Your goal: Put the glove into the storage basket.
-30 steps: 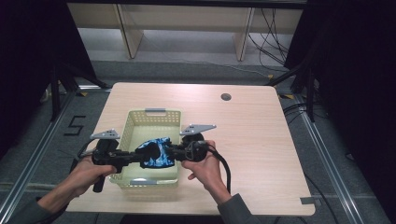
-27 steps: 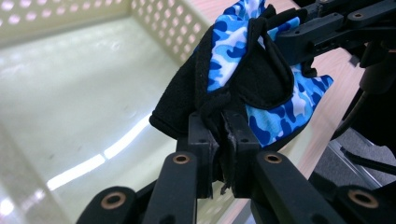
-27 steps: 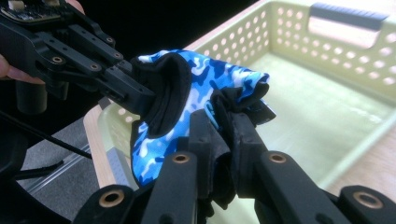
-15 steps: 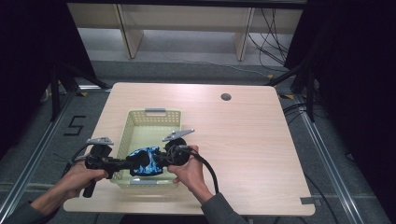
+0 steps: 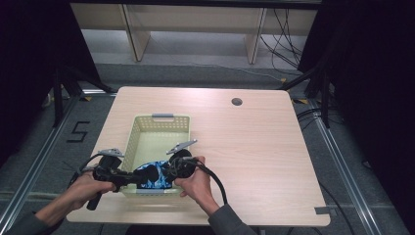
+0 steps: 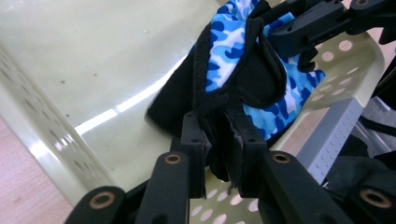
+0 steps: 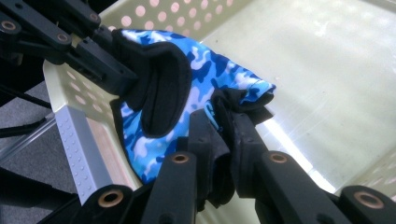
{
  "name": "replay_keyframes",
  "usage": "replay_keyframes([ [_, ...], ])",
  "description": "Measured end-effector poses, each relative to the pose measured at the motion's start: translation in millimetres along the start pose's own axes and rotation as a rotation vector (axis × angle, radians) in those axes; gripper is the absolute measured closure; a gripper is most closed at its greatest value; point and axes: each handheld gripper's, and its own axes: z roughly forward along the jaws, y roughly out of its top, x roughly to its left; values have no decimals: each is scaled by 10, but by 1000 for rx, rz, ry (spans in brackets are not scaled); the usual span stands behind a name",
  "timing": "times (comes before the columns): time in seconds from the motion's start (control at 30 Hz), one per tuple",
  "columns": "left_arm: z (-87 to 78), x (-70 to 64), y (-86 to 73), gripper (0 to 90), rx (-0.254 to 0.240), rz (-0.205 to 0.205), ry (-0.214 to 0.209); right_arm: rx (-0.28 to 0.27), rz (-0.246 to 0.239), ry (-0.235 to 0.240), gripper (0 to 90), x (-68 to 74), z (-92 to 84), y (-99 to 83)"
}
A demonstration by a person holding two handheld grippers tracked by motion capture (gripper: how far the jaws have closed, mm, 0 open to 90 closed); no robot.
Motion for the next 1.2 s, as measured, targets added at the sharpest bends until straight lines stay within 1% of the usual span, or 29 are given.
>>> replay_keyframes([
  [0.03, 1, -5, 10, 752, 4, 0, 10, 8, 0, -5, 811, 6, -4, 1],
  [0.1, 3, -5, 32, 691, 3, -4, 6, 19, 6, -7, 810, 11, -4, 2],
  [0.17, 3, -24, 46, 649, 4, 9, 15, 27, 10, -12, 804, 12, -3, 7],
  [0.2, -15, -25, 59, 606, 25, 15, 24, 30, 10, -19, 802, 10, -2, 9],
  [0.23, -21, -37, 71, 541, 13, -3, 41, 33, 11, -27, 801, 6, -3, 8],
  [0.27, -49, -38, 83, 517, 10, 11, 53, 36, 13, -31, 800, 1, -2, 6],
  [0.33, -96, -47, 96, 505, -6, 16, 62, 48, 35, -37, 798, 2, -7, -4],
  [0.37, -116, -49, 97, 503, -3, 13, 65, 36, 11, -38, 797, -18, -1, -9],
  [0.43, -142, -72, 92, 474, -11, 5, 76, 51, 40, -43, 790, -11, -6, -20],
  [0.47, -167, -63, 96, 470, 4, 37, 79, 61, 61, -38, 782, -3, -12, -24],
  [0.5, -171, -75, 96, 470, -9, 37, 81, 38, 28, -39, 771, -29, 0, -26],
  [0.53, -167, -95, 97, 466, -26, 20, 84, 47, 45, -49, 757, -27, -4, -26],
  [0.57, -175, -99, 101, 453, -27, 21, 82, 52, 51, -49, 735, -27, -5, -26],
  [0.6, -176, -106, 103, 439, -34, 15, 78, 47, 35, -46, 716, -39, -3, -26],
  [0.63, -195, -102, 109, 433, -18, 32, 75, 43, 38, -53, 688, -37, -7, -27],
  [0.67, -180, -127, 103, 433, -51, 13, 72, 38, 29, -56, 673, -38, -21, -24],
  [0.73, -194, -147, 105, 416, -50, 4, 60, 17, 35, -56, 638, -30, -53, -16],
  [0.77, -192, -163, 99, 413, -69, -7, 58, 12, 18, -70, 614, -33, -70, -8],
  [0.8, -201, -168, 97, 408, -60, -8, 59, 15, 20, -82, 607, -20, -91, 4],
  [0.83, -202, -169, 92, 399, -60, -10, 49, 15, 42, -95, 604, 0, -124, 13],
  [0.87, -203, -174, 85, 393, -64, -6, 49, 9, 50, -88, 596, 8, -146, 23],
  [0.9, -206, -183, 79, 389, -66, -9, 48, -22, 19, -75, 595, -12, -149, 31],
  [0.93, -206, -189, 76, 384, -76, -11, 43, -47, 15, -72, 594, -19, -164, 34],
  [0.97, -211, -201, 75, 380, -86, -12, 48, -40, 4, -72, 590, -35, -192, 41],
  [1.0, -216, -207, 77, 371, -90, -10, 45, -48, 13, -65, 589, -32, -202, 40],
  [1.07, -225, -232, 82, 353, -103, -17, 56, -54, 5, -64, 584, -48, -236, 38],
  [1.13, -235, -246, 92, 330, -101, -15, 50, -72, 2, -58, 580, -64, -265, 36],
  [1.17, -231, -262, 90, 328, -118, -13, 53, -76, 9, -56, 578, -67, -280, 34],
  [1.2, -240, -268, 99, 325, -108, -11, 45, -75, 10, -48, 573, -75, -297, 33],
])
